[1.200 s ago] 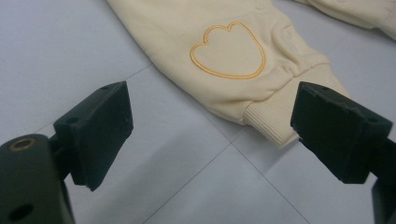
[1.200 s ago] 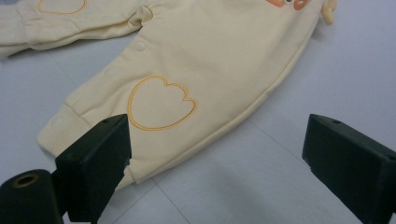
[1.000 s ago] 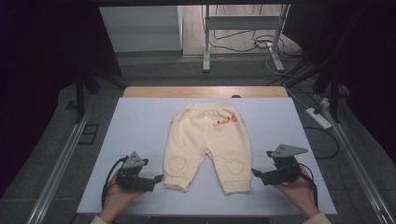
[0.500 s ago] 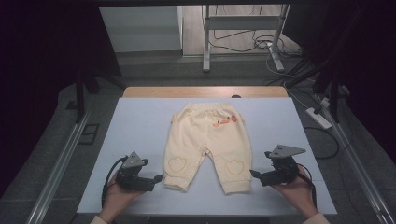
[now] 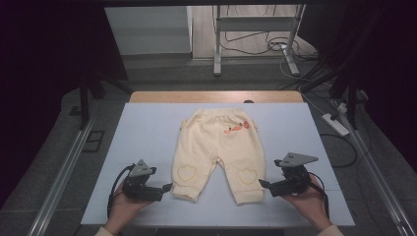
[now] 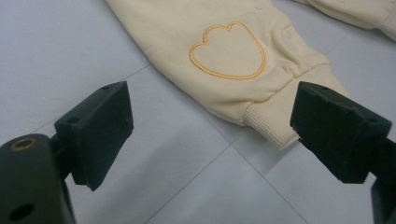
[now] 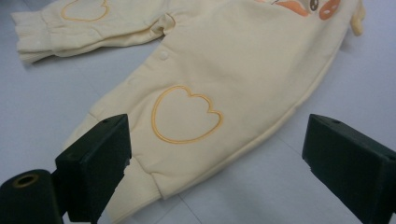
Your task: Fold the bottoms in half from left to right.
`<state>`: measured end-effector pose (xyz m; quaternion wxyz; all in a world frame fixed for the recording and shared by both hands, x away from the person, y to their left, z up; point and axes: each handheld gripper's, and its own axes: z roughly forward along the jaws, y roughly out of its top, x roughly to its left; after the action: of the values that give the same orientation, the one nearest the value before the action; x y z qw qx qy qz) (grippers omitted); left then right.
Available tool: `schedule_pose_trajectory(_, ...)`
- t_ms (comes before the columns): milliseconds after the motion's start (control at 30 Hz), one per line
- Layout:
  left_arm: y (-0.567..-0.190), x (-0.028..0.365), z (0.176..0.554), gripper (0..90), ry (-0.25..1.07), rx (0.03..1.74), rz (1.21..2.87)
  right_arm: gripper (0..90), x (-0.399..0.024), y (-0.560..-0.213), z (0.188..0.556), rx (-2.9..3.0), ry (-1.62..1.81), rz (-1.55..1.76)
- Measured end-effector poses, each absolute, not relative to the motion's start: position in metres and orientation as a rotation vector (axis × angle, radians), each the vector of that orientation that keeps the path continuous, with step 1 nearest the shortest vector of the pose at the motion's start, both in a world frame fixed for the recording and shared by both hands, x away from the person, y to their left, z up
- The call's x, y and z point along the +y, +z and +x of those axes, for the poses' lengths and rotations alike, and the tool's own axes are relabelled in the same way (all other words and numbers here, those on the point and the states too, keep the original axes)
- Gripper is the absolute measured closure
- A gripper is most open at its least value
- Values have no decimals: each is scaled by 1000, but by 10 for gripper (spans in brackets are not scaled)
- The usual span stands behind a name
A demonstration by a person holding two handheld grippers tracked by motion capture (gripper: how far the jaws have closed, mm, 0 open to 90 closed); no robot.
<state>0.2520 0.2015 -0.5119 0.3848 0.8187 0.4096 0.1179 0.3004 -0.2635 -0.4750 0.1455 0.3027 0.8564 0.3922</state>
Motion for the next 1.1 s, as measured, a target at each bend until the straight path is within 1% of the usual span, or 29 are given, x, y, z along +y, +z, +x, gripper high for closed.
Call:
schedule_pose_trajectory(433,-513,201,253,127,298,1045,2090,80,-248,-474,300,2490,1148,840)
schedule_pose_trajectory(1100,-513,200,254,127,296,1042,2093,81,-198,-472,303,2548,1154,724)
